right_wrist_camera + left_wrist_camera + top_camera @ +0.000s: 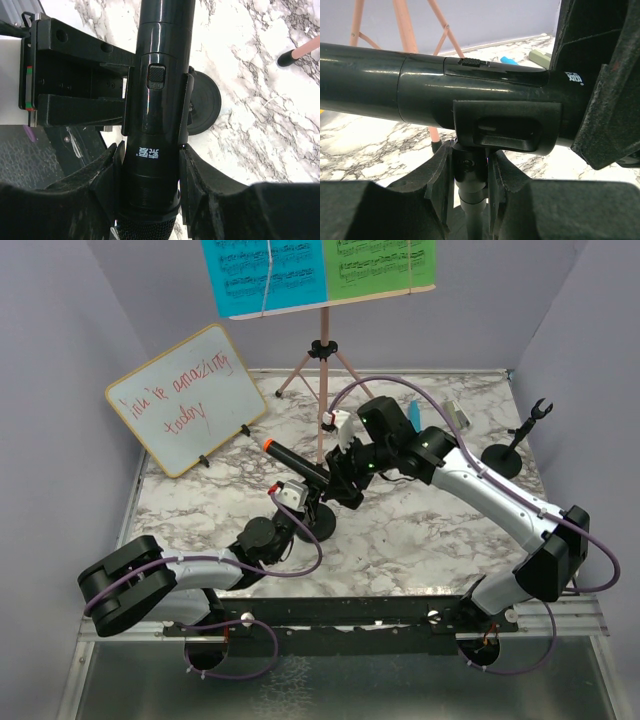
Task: Pack up the instrument practice props
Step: Remove the microphone from the microphone stand.
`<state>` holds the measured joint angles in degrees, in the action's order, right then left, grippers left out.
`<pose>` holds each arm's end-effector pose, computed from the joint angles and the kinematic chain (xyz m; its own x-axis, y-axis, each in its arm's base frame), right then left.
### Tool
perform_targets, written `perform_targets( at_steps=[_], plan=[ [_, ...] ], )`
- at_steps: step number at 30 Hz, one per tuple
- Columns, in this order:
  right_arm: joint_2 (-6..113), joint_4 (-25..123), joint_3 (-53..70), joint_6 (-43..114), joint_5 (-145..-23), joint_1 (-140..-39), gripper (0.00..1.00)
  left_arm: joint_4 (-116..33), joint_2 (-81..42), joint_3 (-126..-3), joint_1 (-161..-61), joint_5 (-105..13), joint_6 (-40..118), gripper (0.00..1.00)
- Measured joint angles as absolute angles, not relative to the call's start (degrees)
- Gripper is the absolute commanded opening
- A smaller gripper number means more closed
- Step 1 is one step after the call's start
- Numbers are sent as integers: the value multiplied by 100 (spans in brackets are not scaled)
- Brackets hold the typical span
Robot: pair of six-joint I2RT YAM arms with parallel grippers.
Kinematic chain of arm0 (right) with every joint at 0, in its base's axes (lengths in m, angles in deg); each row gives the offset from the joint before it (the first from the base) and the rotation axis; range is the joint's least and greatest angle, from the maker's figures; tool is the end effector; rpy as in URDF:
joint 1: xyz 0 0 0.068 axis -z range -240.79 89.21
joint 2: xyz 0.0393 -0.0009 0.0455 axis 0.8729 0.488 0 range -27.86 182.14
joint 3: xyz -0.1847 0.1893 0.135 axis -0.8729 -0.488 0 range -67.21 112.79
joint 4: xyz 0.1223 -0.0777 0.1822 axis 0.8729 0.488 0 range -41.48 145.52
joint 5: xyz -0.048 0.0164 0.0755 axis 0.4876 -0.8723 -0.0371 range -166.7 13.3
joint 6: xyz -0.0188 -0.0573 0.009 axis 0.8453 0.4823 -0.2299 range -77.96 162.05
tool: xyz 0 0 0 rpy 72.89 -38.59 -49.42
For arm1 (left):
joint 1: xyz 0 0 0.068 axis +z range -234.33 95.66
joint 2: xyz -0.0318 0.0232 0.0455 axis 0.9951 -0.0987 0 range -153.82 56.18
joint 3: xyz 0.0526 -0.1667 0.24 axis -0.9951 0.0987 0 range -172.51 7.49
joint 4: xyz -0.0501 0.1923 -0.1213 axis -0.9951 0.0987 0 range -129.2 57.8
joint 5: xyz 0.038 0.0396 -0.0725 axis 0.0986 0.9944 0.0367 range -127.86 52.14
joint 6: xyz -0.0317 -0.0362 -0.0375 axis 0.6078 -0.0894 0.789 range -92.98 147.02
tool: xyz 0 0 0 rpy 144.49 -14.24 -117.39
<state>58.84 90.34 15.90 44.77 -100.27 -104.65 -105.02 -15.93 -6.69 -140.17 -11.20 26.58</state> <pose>0.2053 0.2225 0.3659 -0.4731 -0.5151 -0.7148 -0.8610 0.4424 0.2510 0.1347 -0.1619 0.2544 0.0809 -0.1067 -0.9910 0.4893 0.8705 -0.0538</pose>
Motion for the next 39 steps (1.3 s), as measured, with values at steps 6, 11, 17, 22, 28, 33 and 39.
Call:
perform_targets(
  at_steps=[6,11,17,22,28,33,39],
  plan=[
    [5770,8875,1376,4621,-10040,-10471,0,-10459,-1565,-666,-14045,-978,2712,0],
    [5569,8606,1043,4763,-10036,-10482,0,-10314,-1484,-666,-14030,-989,2771,0],
    [5407,8276,713,4947,-10005,-10498,0,-10087,-1335,-662,-13857,-1166,3005,0],
    [5294,7941,397,5062,-10005,-10511,1,-9871,-1084,-575,-13691,-1308,3217,0],
    [5270,7578,143,5163,-10023,-10559,0,-9582,-691,-428,-13532,-1317,3361,0],
    [5259,7329,-28,5220,-10051,-10574,0,-9449,-544,-395,-13431,-1317,3440,0],
    [5257,7076,-233,5224,-10117,-10574,0,-9416,-461,-336,-13379,-1297,3617,0]
  ],
)
